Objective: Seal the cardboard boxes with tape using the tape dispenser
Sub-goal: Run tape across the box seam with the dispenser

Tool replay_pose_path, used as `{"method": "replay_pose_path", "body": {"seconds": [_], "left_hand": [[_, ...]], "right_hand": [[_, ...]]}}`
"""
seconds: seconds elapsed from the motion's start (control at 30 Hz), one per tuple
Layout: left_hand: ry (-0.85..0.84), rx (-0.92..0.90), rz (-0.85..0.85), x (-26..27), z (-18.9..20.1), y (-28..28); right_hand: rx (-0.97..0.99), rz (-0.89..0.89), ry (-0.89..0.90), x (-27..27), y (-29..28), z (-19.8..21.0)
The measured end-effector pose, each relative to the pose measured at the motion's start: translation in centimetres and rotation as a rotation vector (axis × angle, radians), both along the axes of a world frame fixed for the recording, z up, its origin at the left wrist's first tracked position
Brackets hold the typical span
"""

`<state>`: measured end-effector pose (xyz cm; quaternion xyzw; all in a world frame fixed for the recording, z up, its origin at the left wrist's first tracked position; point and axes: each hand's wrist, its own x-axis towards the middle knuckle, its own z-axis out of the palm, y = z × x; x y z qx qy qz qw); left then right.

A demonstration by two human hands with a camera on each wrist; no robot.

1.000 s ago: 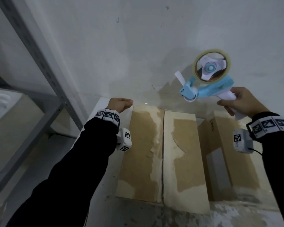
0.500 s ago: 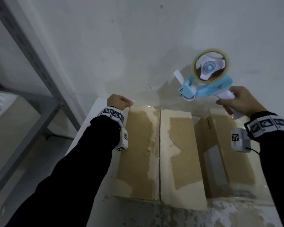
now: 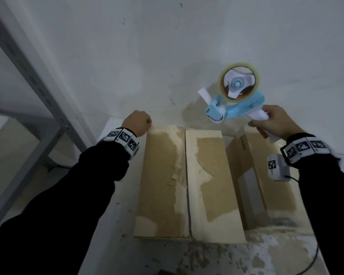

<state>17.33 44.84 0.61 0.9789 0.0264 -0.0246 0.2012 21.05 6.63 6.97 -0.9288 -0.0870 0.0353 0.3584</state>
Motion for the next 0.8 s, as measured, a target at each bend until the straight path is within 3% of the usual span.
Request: {"method": "replay_pose_path", "body": {"seconds": [0.3, 0.4, 0.6, 0.8], "left_hand": [[0.157, 0.204, -0.166, -3.1, 0.3, -2.1], [0.339, 0.336, -0.305, -4.4, 0.2, -3.1], [0.441, 0.409, -0.392, -3.0, 1.6, -0.4], [0.517, 0.278, -0.394, -2.0, 3.8, -0.7]], "right_hand": [[0.006, 0.006, -0.007, -1.1, 0.1, -0.6], [0.007, 0.005, 0.0, -1.6, 0.4, -0.7], [0.007, -0.01, 0.016, -3.0, 1.4, -1.2], [0.076, -0.06, -0.005, -4.5, 1.9, -2.3]]}}
